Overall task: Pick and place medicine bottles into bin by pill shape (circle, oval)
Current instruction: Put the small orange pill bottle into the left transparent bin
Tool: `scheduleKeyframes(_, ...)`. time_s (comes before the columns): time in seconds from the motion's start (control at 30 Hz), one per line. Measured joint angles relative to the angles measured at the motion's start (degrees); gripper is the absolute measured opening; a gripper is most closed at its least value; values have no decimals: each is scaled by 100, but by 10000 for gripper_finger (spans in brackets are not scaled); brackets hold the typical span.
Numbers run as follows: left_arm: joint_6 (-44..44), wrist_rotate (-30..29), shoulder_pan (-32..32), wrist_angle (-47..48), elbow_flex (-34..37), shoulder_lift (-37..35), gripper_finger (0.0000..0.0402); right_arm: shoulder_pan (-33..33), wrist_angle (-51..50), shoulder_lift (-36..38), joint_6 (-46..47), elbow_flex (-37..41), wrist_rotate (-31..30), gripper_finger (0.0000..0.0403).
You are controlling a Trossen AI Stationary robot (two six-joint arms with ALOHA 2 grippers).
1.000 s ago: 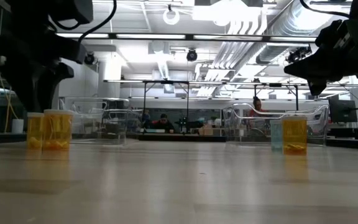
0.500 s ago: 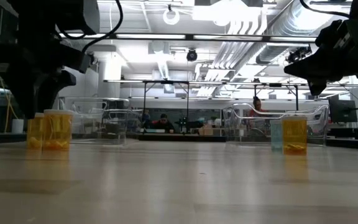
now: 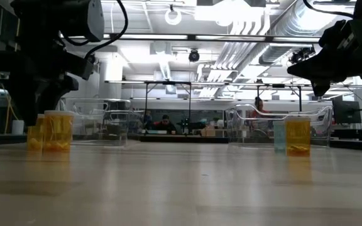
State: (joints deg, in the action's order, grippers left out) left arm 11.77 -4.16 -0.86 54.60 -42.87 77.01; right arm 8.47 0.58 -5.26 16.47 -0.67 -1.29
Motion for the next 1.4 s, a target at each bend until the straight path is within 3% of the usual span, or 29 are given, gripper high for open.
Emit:
scheduleKeyframes(0.5, 0, 35, 0, 137, 0, -10, 98, -2, 0, 0, 0, 0, 0, 0)
scheduleKeyframes(0.7, -2, 199, 0, 547, -239, -157, 99, -2, 0, 1, 0, -2, 1, 0)
scheduleKeyframes(0.9, -46, 105, -134, 1574, -1210, -483, 104, -2, 0, 2, -1, -2, 1, 0)
scheduleKeyframes(1.1, -262, -436, -584, 2436, -2796, -638, 105, -2, 0, 2, -1, -1, 1, 0)
scheduleKeyframes(1.23, -782, -785, -1244, 2499, -3719, -466, 104, -2, 0, 2, 0, 0, -1, 0)
scheduleKeyframes(1.4, -1612, -933, -2513, 2496, -4438, 188, 104, 0, 0, 2, 0, -1, 0, 0)
